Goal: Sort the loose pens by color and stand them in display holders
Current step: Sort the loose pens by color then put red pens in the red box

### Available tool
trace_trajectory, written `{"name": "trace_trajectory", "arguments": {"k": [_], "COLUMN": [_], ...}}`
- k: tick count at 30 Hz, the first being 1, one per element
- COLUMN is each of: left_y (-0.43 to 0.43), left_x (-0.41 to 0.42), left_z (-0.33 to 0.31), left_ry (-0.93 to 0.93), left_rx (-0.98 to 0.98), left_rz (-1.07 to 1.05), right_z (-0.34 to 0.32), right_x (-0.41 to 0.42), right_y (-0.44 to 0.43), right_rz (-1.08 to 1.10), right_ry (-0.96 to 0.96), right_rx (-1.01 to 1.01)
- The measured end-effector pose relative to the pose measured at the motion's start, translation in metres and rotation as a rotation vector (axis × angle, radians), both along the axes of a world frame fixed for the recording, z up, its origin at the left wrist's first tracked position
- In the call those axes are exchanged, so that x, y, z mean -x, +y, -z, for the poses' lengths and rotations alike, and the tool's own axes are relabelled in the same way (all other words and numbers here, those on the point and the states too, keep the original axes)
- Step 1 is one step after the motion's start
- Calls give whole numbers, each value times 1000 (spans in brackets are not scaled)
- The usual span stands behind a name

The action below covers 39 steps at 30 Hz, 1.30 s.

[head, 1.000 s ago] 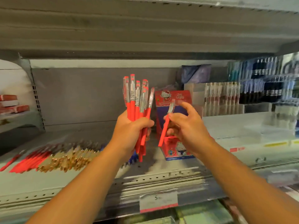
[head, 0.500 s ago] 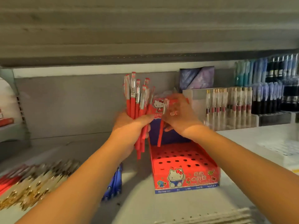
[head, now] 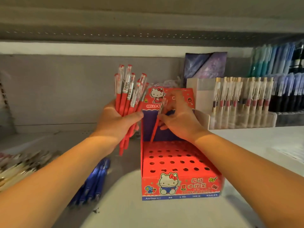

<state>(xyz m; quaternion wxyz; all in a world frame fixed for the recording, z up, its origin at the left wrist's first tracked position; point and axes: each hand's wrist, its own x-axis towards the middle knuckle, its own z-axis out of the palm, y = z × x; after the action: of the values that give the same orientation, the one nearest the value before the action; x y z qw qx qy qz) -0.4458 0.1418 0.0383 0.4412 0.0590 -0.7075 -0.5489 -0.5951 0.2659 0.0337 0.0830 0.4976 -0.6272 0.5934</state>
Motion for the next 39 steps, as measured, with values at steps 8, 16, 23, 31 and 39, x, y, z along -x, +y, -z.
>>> {"name": "trace_trajectory", "arguments": {"k": [8,16,23,31,39], "left_y": [-4,-4,3,6,4], "left_x": [2,7,6,6,3], "left_z": [7,9,13,10,6], "left_ry": [-53,-74,-118,-120,-130], "left_rx": [48,6,-7,-28,0], "left_rz": [-6,44,66,115,151], "right_z": [5,6,7,9,-8], "right_x": [-4,-6,-9,-15,-33], "right_y": [-4,-7,2,2,6], "right_rz": [-9,63,95,81,48], "right_ry": [26,46,56,160,-92], "right_rx": [8,9,-35,-233,-77]}}
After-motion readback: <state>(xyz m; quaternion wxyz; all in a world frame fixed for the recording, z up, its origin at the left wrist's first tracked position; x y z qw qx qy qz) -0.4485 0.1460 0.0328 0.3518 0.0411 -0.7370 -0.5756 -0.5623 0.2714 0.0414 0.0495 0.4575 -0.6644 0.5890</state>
